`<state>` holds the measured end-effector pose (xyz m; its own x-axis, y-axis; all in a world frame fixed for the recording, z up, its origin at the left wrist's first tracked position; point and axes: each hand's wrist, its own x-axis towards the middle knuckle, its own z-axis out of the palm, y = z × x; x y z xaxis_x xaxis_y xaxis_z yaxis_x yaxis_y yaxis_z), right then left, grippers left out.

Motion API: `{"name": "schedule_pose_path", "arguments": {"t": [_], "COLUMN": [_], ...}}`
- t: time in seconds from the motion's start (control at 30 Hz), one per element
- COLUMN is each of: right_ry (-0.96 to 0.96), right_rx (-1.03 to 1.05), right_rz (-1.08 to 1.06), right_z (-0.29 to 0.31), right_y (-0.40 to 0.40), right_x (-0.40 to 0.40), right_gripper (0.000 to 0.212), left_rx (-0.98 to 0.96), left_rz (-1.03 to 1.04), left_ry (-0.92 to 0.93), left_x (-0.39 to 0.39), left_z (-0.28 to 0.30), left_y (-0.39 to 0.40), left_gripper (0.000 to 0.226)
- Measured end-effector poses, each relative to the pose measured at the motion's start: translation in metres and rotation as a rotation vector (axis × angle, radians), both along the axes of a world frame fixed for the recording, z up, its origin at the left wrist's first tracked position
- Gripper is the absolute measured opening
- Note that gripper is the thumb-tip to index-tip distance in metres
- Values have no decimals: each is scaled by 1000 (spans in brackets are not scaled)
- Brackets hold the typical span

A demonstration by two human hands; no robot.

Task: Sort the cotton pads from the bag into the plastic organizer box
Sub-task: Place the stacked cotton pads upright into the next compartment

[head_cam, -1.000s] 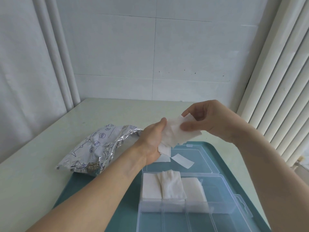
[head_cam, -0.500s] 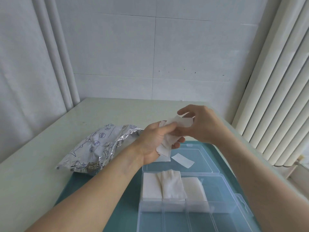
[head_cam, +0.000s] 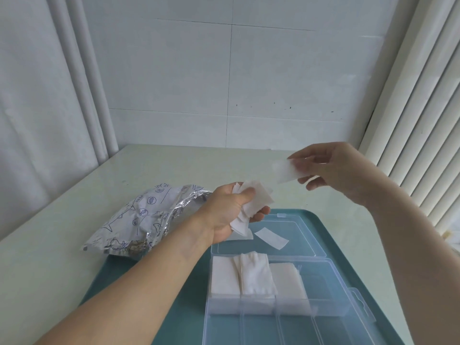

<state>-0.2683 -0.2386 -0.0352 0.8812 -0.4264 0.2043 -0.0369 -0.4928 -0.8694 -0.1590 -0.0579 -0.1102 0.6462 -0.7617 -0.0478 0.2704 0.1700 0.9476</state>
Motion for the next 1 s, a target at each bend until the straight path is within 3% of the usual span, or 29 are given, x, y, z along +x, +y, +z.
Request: {"name": "schedule_pose_path", "arguments": {"t": [0.1,0.27,0.37,0.5,0.63,0.73,0.83,0.93,1.0], "right_ry": [113,93,49,32,50,134,239,342,334], "right_rx": [-141,-410,-489,-427,-412,-356,-219,-392,-455], "right_rz": [186,4,-34,110,156,266,422,471,433], "right_z": [-3,-23,-30,-31,-33,-34,-30,-31,-37], "right_y": [15,31,36,41,47,49,51,60,68], "right_x": [1,21,26,28,29,29,22,20,24], "right_gripper": [10,29,38,8,15,37,82,134,146], "left_rx": [-12,-98,-135,-190,-97,-29,19,38,27], "left_rz": [-46,-259,-313,-403,-328,-257,-172,-169,-173], "left_ry": [82,315,349,314,310,366,415,522,529], "left_x": [-2,-7,-3,-1,2,3,6,11,14], "left_z": [1,9,10,14,9,8,6,1,-1], "left_y": [0,3,6,10,8,6,5,4,3], "left_gripper": [15,38,38,35,30,23,8,19,13]}}
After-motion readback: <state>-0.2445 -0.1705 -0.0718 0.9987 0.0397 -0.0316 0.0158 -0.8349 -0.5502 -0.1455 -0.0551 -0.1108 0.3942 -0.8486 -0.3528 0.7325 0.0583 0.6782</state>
